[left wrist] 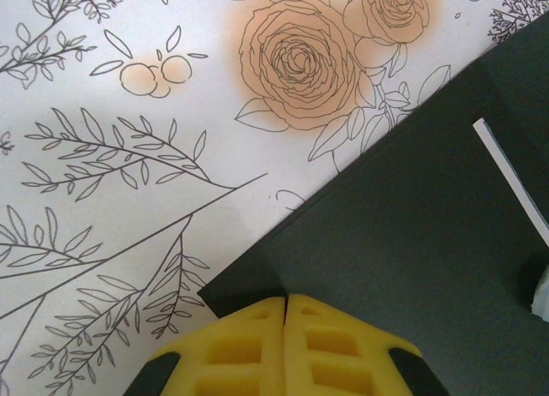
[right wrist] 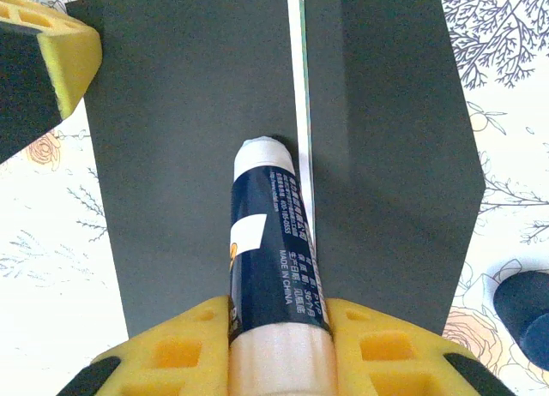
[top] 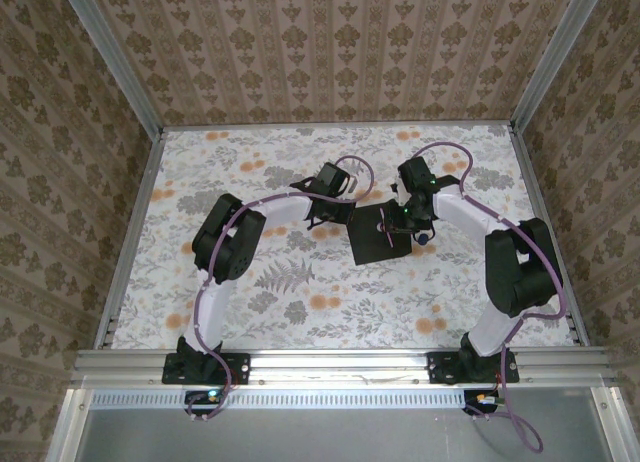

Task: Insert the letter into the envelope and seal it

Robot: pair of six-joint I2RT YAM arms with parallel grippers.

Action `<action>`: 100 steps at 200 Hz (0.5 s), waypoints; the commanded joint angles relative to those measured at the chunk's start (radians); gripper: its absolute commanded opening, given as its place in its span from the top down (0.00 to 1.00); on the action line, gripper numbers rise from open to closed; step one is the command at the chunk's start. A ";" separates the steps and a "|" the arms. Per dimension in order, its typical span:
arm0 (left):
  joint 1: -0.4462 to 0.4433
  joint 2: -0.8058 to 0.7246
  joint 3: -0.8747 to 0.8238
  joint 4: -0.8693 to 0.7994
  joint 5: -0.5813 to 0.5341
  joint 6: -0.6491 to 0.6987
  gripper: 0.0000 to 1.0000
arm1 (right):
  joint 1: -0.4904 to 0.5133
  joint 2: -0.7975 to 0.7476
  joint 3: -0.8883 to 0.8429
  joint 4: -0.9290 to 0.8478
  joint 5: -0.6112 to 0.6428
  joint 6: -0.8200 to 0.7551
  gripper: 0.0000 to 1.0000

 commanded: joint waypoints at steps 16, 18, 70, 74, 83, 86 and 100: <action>0.000 -0.017 0.000 -0.035 0.013 0.025 1.00 | 0.010 -0.024 -0.030 -0.082 0.000 -0.008 0.84; 0.000 -0.017 0.000 -0.035 0.013 0.025 1.00 | 0.011 -0.025 -0.030 -0.082 0.000 -0.008 0.84; 0.001 -0.012 0.004 -0.035 0.019 0.033 1.00 | 0.016 -0.041 -0.033 -0.111 0.008 -0.011 0.84; 0.001 -0.012 0.004 -0.035 0.019 0.034 1.00 | 0.016 -0.042 -0.031 -0.114 0.010 -0.012 0.84; 0.002 -0.011 0.006 -0.034 0.019 0.035 1.00 | 0.016 -0.046 -0.030 -0.123 0.013 -0.015 0.84; 0.003 -0.010 0.006 -0.035 0.019 0.036 1.00 | 0.017 -0.048 -0.029 -0.126 0.013 -0.018 0.84; 0.003 -0.009 0.009 -0.037 0.020 0.039 1.00 | 0.016 -0.055 -0.023 -0.141 0.016 -0.024 0.84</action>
